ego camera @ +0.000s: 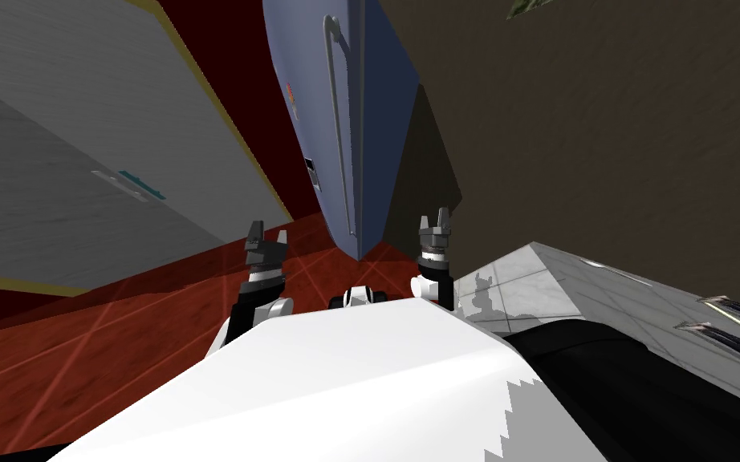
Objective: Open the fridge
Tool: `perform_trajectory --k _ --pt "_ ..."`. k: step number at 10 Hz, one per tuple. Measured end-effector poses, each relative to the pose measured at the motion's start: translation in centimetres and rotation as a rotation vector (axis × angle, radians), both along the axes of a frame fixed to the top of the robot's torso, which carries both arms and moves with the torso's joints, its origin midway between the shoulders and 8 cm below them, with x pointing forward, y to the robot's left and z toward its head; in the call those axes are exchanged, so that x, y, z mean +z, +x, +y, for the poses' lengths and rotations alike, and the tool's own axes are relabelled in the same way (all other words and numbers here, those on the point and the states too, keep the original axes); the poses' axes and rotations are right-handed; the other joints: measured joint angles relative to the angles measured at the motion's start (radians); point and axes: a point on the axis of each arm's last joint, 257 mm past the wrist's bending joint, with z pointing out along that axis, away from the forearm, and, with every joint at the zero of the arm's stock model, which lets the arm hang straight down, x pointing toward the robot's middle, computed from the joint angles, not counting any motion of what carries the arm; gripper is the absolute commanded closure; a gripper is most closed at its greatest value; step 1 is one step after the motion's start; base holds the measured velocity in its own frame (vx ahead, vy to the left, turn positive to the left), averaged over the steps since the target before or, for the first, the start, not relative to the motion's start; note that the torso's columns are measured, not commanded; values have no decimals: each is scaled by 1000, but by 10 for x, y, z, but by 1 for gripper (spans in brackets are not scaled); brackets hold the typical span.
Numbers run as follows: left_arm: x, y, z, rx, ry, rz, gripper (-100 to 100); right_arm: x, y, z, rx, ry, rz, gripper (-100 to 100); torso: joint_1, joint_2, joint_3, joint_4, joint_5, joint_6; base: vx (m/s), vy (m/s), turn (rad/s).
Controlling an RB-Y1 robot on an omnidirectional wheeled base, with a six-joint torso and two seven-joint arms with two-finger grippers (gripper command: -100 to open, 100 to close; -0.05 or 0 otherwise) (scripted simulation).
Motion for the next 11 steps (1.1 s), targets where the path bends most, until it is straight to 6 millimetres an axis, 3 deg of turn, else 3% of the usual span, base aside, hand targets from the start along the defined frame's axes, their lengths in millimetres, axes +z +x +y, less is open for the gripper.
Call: perform_trajectory --k 11 --pt "-56 27 25 -41 -132 86 -100 0 0 0 0 0 0 0 1 2 1 1 0 0 173 -126 38"
